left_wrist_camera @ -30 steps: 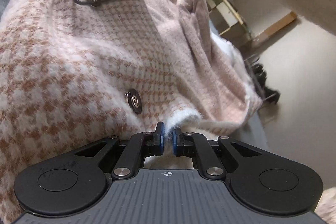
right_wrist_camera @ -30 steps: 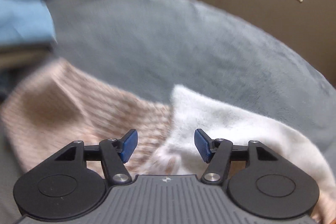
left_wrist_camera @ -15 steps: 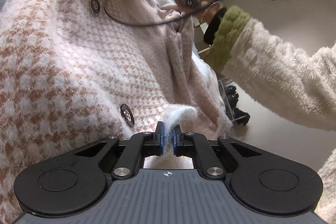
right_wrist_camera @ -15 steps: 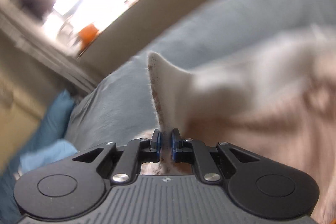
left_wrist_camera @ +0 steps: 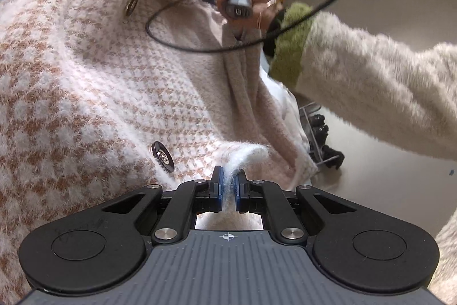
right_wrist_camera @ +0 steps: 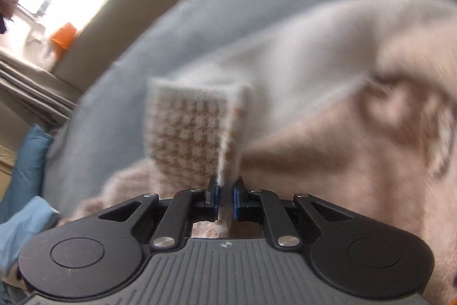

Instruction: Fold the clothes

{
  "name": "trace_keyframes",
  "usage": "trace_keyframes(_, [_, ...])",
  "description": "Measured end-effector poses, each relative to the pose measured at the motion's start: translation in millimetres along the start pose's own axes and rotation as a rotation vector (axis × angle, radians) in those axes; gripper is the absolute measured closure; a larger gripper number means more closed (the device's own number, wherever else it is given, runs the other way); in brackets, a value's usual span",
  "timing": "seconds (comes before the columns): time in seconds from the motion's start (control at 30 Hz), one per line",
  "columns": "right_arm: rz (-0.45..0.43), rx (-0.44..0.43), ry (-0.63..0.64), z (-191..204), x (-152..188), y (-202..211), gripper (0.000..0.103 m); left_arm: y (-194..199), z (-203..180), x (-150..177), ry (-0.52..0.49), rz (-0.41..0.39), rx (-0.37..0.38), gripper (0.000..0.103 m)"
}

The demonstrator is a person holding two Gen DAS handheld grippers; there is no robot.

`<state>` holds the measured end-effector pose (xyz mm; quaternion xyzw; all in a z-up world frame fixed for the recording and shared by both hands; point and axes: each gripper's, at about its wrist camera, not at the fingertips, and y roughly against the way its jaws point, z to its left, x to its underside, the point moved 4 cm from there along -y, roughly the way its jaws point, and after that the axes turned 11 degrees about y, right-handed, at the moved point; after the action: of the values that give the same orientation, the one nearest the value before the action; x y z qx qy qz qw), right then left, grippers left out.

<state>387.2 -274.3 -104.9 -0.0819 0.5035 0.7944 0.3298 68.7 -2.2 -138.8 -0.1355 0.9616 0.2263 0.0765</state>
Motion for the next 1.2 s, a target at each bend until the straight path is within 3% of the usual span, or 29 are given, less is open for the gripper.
trace_keyframes(0.13, [-0.066,-0.220,-0.080,-13,2,7,0.085,0,4,0,0.017,0.014,-0.001,0.097])
trace_keyframes(0.2, [-0.096,-0.239,-0.081,-14,-3,11,0.074,0,5,1,0.020,0.022,-0.004,0.097])
trace_keyframes(0.23, [-0.097,-0.210,-0.078,-15,-6,13,0.063,1,5,1,0.021,0.026,-0.005,0.097])
trace_keyframes(0.3, [-0.129,-0.097,-0.058,-16,-12,25,0.063,1,7,2,0.024,0.035,-0.008,0.097])
trace_keyframes(0.4, [-0.319,0.115,-0.003,-8,-19,68,0.063,-1,8,0,0.037,0.036,-0.005,0.097])
trace_keyframes(0.47, [-0.416,0.155,0.055,3,-28,89,0.059,-3,9,0,0.046,0.037,-0.003,0.097])
trace_keyframes(0.5, [-0.420,0.148,0.108,12,-35,91,0.056,-3,10,0,0.049,0.040,0.000,0.097])
trace_keyframes(0.67, [-0.193,0.115,0.433,77,-59,36,0.033,-4,11,2,0.057,0.049,0.005,0.097])
trace_keyframes(0.73, [-0.105,0.145,0.526,101,-63,13,0.031,-6,11,1,0.057,0.047,0.000,0.097])
trace_keyframes(0.8, [0.004,0.187,0.577,117,-64,-11,0.018,-8,11,1,0.059,0.046,-0.004,0.097])
trace_keyframes(0.93, [0.142,0.299,0.676,123,-57,-45,0.022,-9,10,1,0.058,0.044,-0.003,0.097])
trace_keyframes(1.03, [0.186,0.290,0.703,116,-52,-49,0.058,-10,10,2,0.054,0.048,0.001,0.097])
trace_keyframes(1.07, [0.174,0.267,0.693,114,-53,-45,0.073,-10,10,2,0.051,0.051,0.003,0.097])
trace_keyframes(1.2, [0.032,0.222,0.645,112,-66,-20,0.087,-12,10,3,0.043,0.067,0.010,0.097])
